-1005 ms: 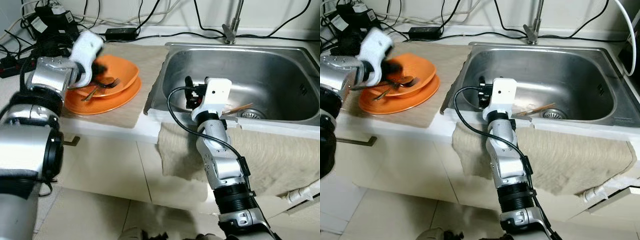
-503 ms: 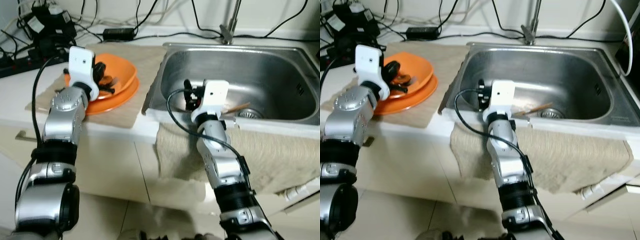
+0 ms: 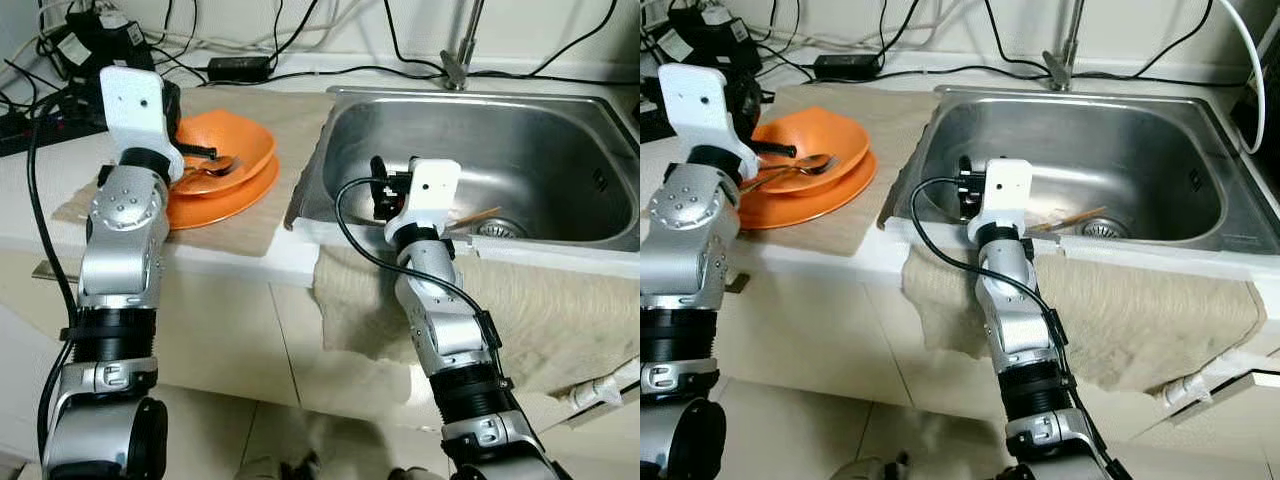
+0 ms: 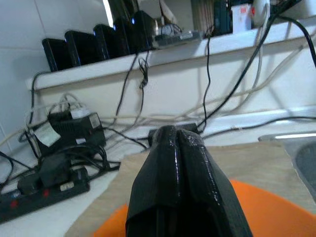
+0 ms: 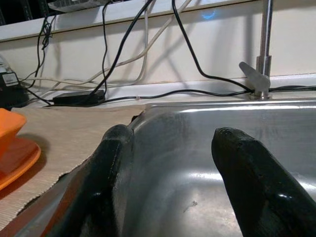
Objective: Kitchen organization
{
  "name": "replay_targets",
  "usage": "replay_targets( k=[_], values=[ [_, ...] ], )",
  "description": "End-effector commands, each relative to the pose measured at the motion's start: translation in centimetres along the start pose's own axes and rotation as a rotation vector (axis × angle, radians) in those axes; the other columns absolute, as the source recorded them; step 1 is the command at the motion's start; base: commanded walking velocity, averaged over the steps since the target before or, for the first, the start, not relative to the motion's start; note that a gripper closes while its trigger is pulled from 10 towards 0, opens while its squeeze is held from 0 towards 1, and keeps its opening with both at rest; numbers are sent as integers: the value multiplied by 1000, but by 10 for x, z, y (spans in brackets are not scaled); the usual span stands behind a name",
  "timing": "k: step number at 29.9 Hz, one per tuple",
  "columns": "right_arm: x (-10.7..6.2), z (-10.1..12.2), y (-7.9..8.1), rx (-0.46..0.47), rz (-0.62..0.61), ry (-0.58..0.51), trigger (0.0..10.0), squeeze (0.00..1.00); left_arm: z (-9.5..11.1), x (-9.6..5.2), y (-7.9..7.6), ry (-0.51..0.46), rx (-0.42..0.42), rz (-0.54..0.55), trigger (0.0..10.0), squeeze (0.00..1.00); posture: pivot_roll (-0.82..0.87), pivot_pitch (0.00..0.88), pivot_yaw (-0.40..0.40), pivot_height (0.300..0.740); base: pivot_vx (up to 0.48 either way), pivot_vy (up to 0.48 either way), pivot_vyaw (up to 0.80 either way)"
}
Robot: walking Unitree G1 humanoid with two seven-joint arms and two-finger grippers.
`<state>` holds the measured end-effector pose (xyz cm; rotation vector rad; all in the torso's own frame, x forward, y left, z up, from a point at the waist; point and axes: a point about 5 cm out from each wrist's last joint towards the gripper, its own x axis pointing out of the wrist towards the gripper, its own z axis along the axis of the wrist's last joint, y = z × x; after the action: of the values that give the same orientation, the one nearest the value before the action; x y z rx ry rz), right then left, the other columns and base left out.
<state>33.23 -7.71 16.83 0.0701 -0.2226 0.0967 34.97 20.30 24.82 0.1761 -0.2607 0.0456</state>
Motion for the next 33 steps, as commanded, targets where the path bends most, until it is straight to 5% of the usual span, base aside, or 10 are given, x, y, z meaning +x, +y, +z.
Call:
replay_targets(
  k=[1, 2, 9, 21, 26, 33],
  values=[
    [1, 1, 2, -7, 2, -11, 10000, 0, -7, -9, 3, 59, -11, -5, 10000, 0, 79, 0, 84, 740, 0, 0, 0],
    [-1, 2, 0, -10, -6, -14, 10000, 0, -11, -20, 7, 87, 9, -13, 10000, 0, 82, 0, 85, 740, 0, 0, 0],
    [-3, 6, -7, -35, -22, -38, 10000, 0, -4, -36, 24, 96, -7, -17, 10000, 0, 107, 0, 75, 740, 0, 0, 0],
    [-16, 27, 0, -78, -3, -107, 10000, 0, 9, -56, 8, 77, -60, -28, 10000, 0, 109, 1, 56, 740, 0, 0, 0],
    [-26, 18, -11, -77, -21, -34, 10000, 0, 2, -79, -6, 133, -118, -37, 10000, 0, 109, 3, 47, 740, 0, 0, 0],
    [-32, 11, -12, -77, -16, 13, 10000, 0, -7, -90, -12, 184, -151, -36, 10000, 0, 105, 3, 39, 740, 0, 0, 0]
  ],
)
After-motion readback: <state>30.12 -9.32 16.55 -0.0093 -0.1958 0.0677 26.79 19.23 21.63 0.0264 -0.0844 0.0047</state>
